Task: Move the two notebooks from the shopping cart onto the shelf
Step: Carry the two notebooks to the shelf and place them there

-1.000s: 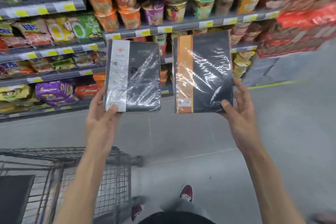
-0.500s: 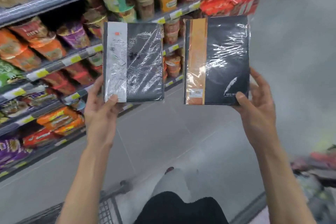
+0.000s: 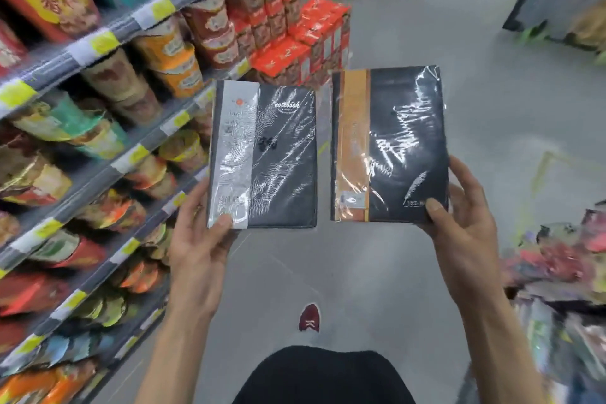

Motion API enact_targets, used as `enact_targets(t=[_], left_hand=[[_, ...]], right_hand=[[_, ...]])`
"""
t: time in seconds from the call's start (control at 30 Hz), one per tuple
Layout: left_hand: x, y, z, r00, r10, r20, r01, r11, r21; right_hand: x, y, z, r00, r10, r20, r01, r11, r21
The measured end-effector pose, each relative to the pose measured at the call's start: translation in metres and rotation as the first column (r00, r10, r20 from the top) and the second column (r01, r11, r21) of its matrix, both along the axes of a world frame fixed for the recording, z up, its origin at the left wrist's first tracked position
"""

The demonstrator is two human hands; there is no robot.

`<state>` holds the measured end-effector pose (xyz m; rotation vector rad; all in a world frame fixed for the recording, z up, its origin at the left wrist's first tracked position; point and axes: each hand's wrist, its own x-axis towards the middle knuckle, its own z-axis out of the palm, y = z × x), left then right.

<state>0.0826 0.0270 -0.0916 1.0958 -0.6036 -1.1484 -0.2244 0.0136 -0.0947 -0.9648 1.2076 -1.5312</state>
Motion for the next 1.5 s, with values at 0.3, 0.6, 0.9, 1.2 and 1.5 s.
enact_targets(t=[0.3, 0.6, 0.9, 1.2, 1.5], left_hand=[[-0.063, -0.189, 0.001, 0.918, -0.396, 0.04, 0.396, 0.918, 0.012], [-0.215, -0.311, -0.005, 0.766, -0.632, 0.116, 0.631, 0.774, 0.045], [-0.338, -0.359, -0.018, 0.443, -0.895, 0.046, 0.886, 0.445, 0.131], [-0.44, -0.366, -0.042, -0.039, -0.999, 0.007, 0.985, -0.037, 0.166], [-0.495, -0.331, -0.058, -0.452, -0.89, -0.064, 0.875, -0.456, 0.163]], right_hand=[[-0.06, -0.08, -0.013, 0.955, -0.29, 0.064, 0.29, 0.957, 0.011], [-0.161, -0.119, -0.022, 0.84, -0.529, 0.122, 0.529, 0.848, 0.036], [-0.199, -0.075, -0.035, 0.57, -0.814, 0.113, 0.806, 0.58, 0.12], [-0.158, -0.029, -0.048, 0.134, -0.984, 0.114, 0.971, 0.153, 0.183], [-0.074, -0.017, -0.061, -0.289, -0.949, 0.126, 0.937, -0.253, 0.239]])
